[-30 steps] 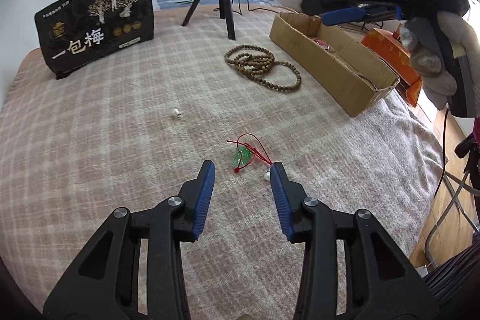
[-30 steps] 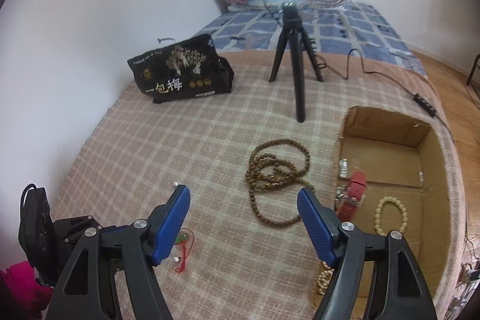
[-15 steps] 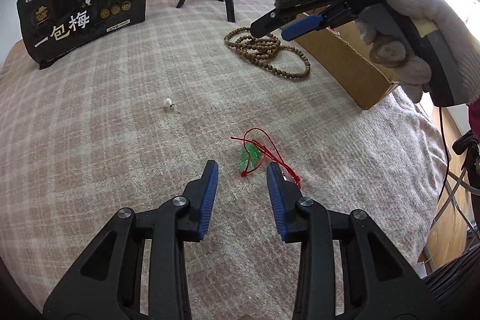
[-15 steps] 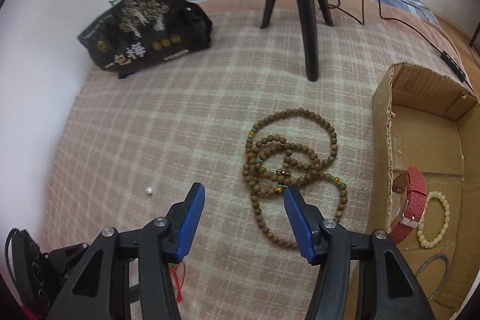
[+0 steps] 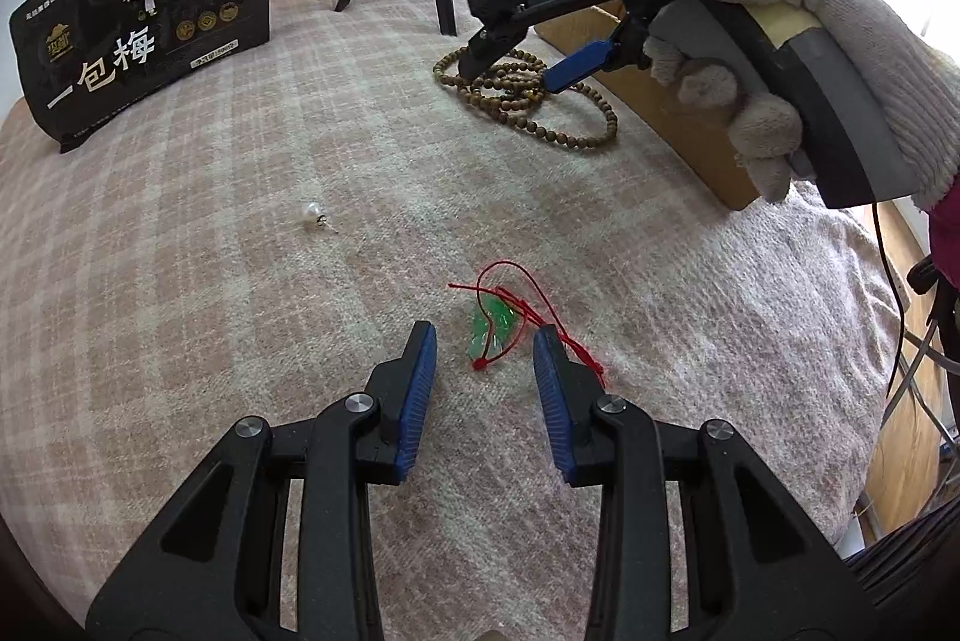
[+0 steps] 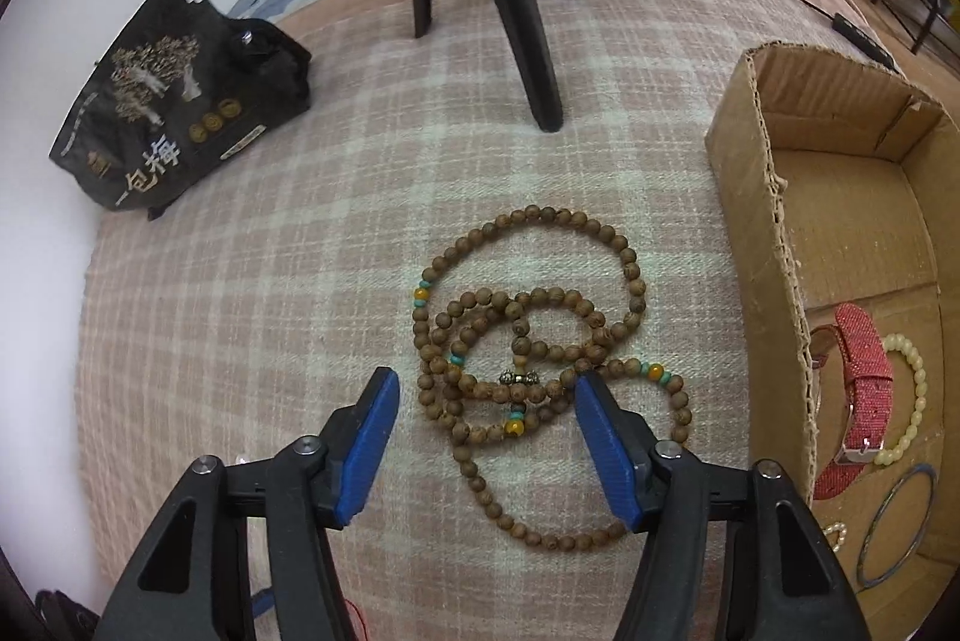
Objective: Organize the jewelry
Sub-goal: 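Move the left tool to the green red-string charm while the right tool approaches the wooden bead strand, then close the left tool on the green charm while the right tool grips the wooden bead strand, then carry the charm and the bead strand over the cardboard box with both tools, then open the left tool to drop the charm while the right releases the bead strand, then withdraw both open tools from the box back over the bed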
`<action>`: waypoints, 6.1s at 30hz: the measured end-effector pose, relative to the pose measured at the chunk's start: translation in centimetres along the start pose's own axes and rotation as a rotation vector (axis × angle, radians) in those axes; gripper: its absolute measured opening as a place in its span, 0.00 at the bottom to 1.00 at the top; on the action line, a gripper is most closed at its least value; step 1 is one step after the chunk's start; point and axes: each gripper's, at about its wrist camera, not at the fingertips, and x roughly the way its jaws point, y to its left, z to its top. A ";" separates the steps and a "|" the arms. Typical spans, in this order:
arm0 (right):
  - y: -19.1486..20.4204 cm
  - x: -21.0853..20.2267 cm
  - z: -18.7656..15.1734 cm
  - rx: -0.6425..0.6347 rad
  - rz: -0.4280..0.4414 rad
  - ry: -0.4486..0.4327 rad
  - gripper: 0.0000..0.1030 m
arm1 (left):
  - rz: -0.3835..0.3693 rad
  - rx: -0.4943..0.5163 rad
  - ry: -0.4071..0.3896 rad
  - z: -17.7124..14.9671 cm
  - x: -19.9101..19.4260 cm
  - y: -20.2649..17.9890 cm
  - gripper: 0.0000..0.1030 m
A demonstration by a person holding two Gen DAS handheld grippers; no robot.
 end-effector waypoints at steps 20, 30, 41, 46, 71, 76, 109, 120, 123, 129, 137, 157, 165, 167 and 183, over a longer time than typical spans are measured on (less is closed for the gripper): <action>4.3 3.6 1.3 -0.173 -0.141 -0.029 0.52 | 0.027 0.004 0.003 0.7 1.9 0.1 0.16; 3.5 2.2 -0.4 -0.247 -0.086 -0.029 0.14 | 0.040 -0.012 -0.014 0.3 1.2 0.3 0.15; 3.5 -1.6 -3.4 -0.260 0.000 -0.074 0.10 | 0.054 -0.096 -0.048 -0.5 -0.8 1.4 0.15; 3.4 -3.8 -4.1 -0.255 0.035 -0.104 0.10 | 0.062 -0.122 -0.086 -0.3 -2.9 1.7 0.15; 2.5 -14.2 -8.0 -0.283 0.129 -0.247 0.10 | 0.077 -0.091 -0.217 0.7 -10.4 -1.4 0.15; 1.9 -16.4 -8.6 -0.285 0.146 -0.274 0.10 | 0.065 -0.079 -0.238 1.5 -11.3 -2.4 0.15; -9.0 -24.3 -6.7 -0.203 0.090 -0.429 0.10 | -0.046 0.063 -0.268 9.9 -7.4 -11.8 0.15; -12.6 -23.1 -3.5 -0.153 0.042 -0.453 0.10 | -0.075 0.084 -0.241 13.0 -2.9 -14.0 0.15; -13.5 -22.6 -2.5 -0.140 0.031 -0.452 0.10 | -0.084 0.089 -0.230 13.7 -1.6 -14.5 0.15; -14.6 -21.9 -0.4 -0.137 -0.001 -0.460 0.10 | -0.088 0.097 -0.216 14.7 0.5 -14.9 0.15; -15.5 -20.1 1.7 -0.140 -0.044 -0.455 0.10 | -0.098 0.103 -0.198 15.5 2.6 -15.6 0.15; -17.7 -17.3 1.9 -0.048 -0.028 -0.425 0.73 | -0.080 0.124 -0.183 15.3 3.3 -16.6 0.44; -17.2 -18.1 0.8 -0.046 -0.056 -0.438 0.81 | -0.073 0.121 -0.200 15.0 1.6 -16.5 0.44; -17.0 -18.4 0.5 -0.050 -0.056 -0.437 0.81 | -0.072 0.122 -0.206 14.9 1.0 -16.5 0.44; -14.4 -21.8 -3.5 -0.084 -0.115 -0.514 0.95 | -0.015 0.119 -0.240 12.9 -3.4 -14.8 0.44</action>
